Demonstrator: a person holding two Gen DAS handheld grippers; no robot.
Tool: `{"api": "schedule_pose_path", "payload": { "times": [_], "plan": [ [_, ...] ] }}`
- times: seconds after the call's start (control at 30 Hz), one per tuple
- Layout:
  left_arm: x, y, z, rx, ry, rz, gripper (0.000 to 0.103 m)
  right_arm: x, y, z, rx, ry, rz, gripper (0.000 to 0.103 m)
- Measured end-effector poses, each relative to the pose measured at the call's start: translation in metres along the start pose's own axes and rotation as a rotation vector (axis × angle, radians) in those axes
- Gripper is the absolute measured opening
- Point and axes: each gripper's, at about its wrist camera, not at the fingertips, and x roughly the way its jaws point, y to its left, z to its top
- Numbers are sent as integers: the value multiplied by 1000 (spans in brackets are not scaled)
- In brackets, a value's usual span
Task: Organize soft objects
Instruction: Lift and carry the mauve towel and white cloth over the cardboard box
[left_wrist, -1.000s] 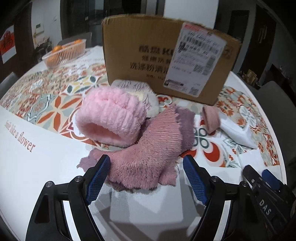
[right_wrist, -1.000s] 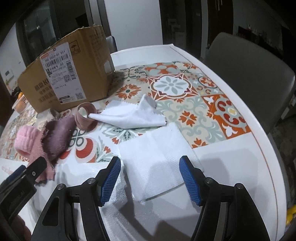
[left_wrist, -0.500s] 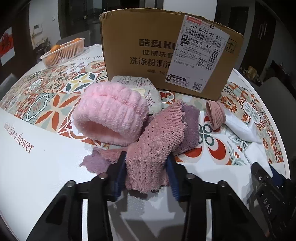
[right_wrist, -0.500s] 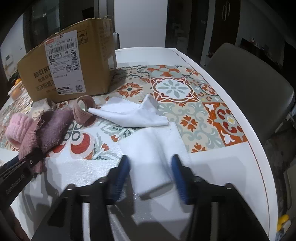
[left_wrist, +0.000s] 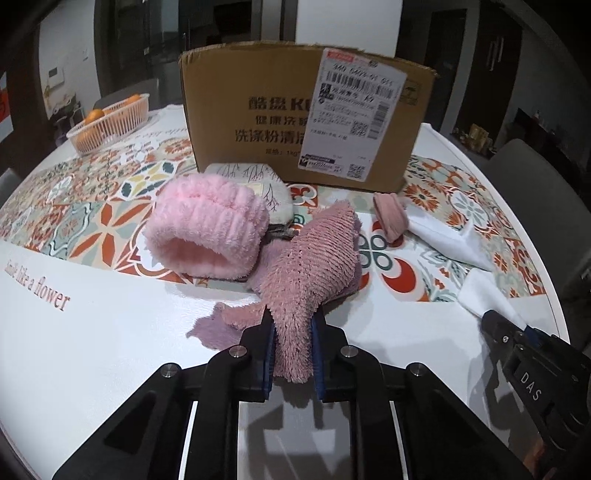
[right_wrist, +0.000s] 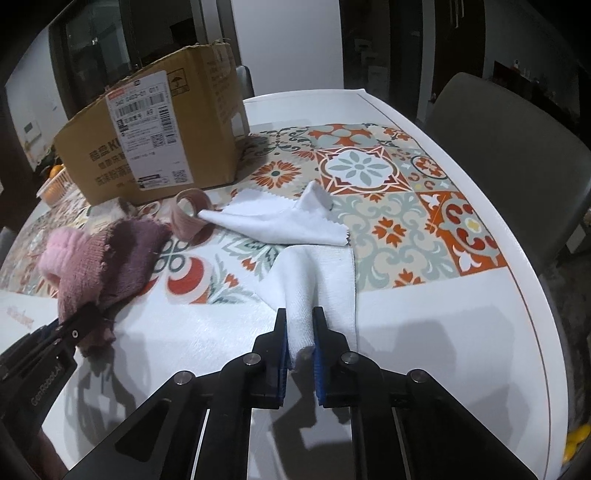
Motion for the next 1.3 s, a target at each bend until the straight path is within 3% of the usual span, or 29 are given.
{"api": "schedule_pose_path", "payload": {
  "times": [1.0, 1.3],
  "plan": [
    [-118, 13, 12, 55, -290, -30, 17, -105, 26, 8, -35, -204, 117, 13],
    [-137, 26, 24, 36, -334, -75, 17, -132, 45, 22, -71, -291, 154, 13]
  ]
}}
